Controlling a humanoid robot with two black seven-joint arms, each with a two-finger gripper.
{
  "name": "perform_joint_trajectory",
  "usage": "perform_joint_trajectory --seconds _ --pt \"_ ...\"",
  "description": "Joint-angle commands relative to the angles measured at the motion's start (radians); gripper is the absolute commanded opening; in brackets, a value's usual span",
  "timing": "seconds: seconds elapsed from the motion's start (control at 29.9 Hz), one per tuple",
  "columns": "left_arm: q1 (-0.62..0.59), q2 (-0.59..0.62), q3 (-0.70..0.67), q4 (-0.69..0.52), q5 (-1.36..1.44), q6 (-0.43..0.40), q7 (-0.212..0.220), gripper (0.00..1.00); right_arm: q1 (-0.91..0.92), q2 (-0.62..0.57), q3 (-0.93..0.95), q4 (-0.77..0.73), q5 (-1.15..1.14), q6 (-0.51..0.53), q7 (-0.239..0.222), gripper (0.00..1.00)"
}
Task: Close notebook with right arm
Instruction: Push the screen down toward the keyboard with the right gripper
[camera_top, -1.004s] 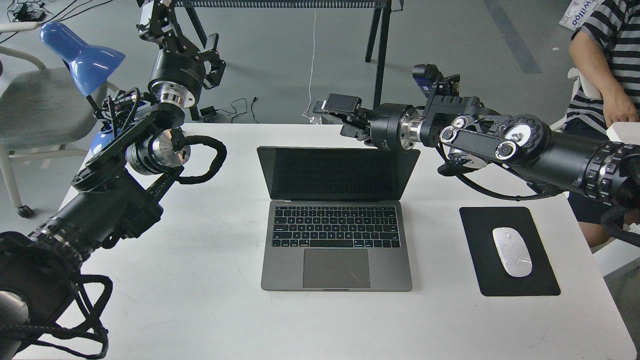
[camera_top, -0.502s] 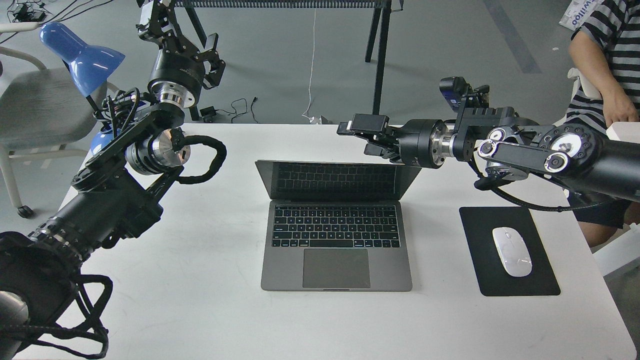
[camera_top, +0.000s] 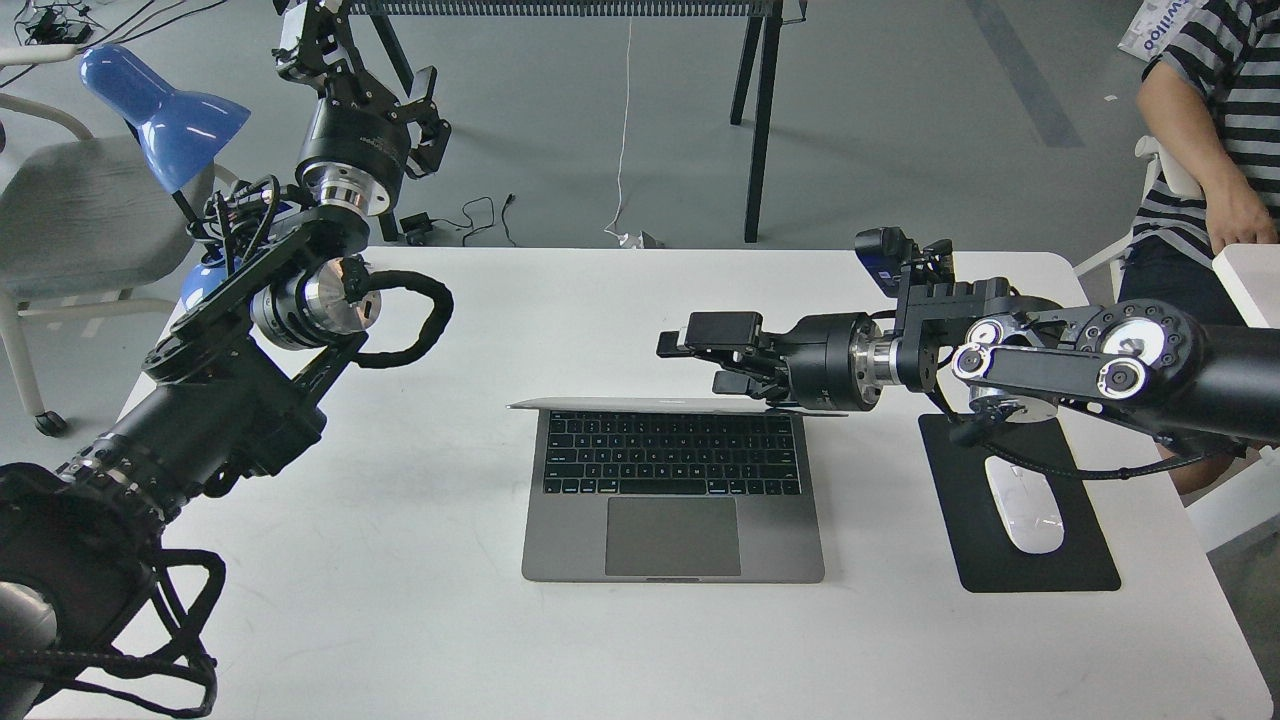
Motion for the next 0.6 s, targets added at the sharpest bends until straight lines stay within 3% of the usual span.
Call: perform_joint_trajectory --seconds 0.0,0.57 --pt "0.000 0.000 0.000 0.000 0.000 0.000 0.000 1.00 -0.019 0.004 -0.036 0.006 -0.001 -0.003 0.000 1.00" --pt "0.000 0.000 0.000 0.000 0.000 0.000 0.000 1.00 -0.145 0.029 -0.066 0.001 -0.124 -0.013 -0.039 1.00"
